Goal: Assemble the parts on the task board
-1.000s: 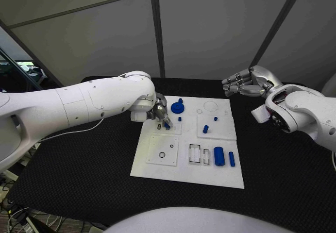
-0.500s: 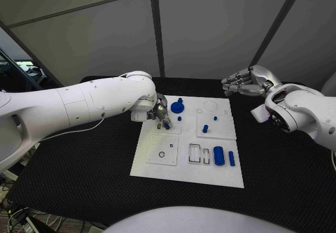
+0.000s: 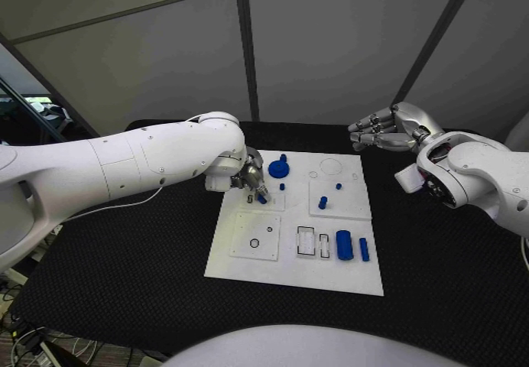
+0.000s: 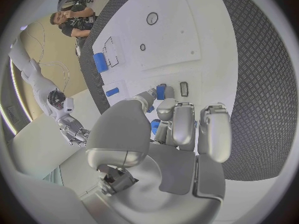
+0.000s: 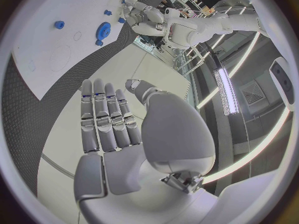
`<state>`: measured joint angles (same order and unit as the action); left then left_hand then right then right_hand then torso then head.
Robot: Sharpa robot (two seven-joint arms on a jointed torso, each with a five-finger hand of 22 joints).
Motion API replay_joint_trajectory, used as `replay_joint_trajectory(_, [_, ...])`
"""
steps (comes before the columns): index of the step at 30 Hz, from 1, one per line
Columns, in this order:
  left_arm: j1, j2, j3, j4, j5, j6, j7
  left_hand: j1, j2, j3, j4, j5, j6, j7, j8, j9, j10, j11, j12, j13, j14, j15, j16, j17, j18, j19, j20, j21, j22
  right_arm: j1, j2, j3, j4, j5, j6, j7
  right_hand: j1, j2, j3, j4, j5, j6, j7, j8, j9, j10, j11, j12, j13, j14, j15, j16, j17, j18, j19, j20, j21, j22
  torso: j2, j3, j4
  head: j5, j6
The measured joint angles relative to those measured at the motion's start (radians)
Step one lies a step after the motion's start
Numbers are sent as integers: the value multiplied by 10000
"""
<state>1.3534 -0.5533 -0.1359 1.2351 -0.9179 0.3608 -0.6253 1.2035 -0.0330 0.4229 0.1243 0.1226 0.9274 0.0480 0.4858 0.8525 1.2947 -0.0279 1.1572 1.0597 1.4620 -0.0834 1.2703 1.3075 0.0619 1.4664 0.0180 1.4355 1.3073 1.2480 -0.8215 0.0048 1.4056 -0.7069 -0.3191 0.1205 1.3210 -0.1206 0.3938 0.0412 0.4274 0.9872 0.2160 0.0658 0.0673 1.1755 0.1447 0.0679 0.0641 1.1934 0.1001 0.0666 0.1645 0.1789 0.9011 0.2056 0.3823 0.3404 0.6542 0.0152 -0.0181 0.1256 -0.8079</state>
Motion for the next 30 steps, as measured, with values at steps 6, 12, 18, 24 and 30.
replay_joint_trajectory(6, [-1,-1,0,2,-29,31,0,-37,-37,40,-18,0,-1,1,35,4,-1,2,0,0,0,0,0,0,0,0,0,0,0,0,5,0,0,0,3,0,0,0,0,0,0,0,0,0,0,0,0,0,0,0,0,0,1,-1,0,0,0,0,0,0,2,5,0])
replay_joint_trajectory(12, [-1,23,0,-9,-65,69,0,-35,-35,44,-22,-2,-2,2,35,17,-3,3,0,-1,0,0,0,0,0,0,0,0,0,0,6,0,0,0,5,1,0,0,0,0,0,0,0,0,0,0,0,0,0,0,0,0,1,0,0,0,0,1,3,0,2,14,-9])
replay_joint_trajectory(18, [-1,74,-6,-56,-117,87,0,-68,-2,58,-24,-4,-3,3,34,22,-4,4,0,-1,0,0,0,0,-1,0,0,0,0,0,-2,0,10,0,6,1,0,0,0,0,53,-33,-33,0,0,0,0,0,0,0,0,0,-15,-1,0,0,0,-21,4,5,2,-8,-15])
replay_joint_trajectory(24, [1,117,-22,-90,-160,97,0,-194,118,172,-36,-5,-2,2,31,50,28,37,0,0,0,0,0,0,0,0,0,0,0,0,-17,0,33,0,6,2,0,0,0,0,53,-33,-33,0,0,0,0,0,0,0,0,0,-14,-1,0,0,0,-21,4,10,2,-24,-20])
replay_joint_trajectory(30, [12,159,-56,-115,-243,97,-1,-611,87,543,-321,-10,56,-56,85,66,87,-14,46,54,0,0,0,0,0,0,0,0,0,0,-38,0,62,0,6,3,0,0,0,0,53,-33,-33,0,0,0,0,0,0,0,0,0,-14,-1,0,0,0,-20,4,13,2,-39,-8])
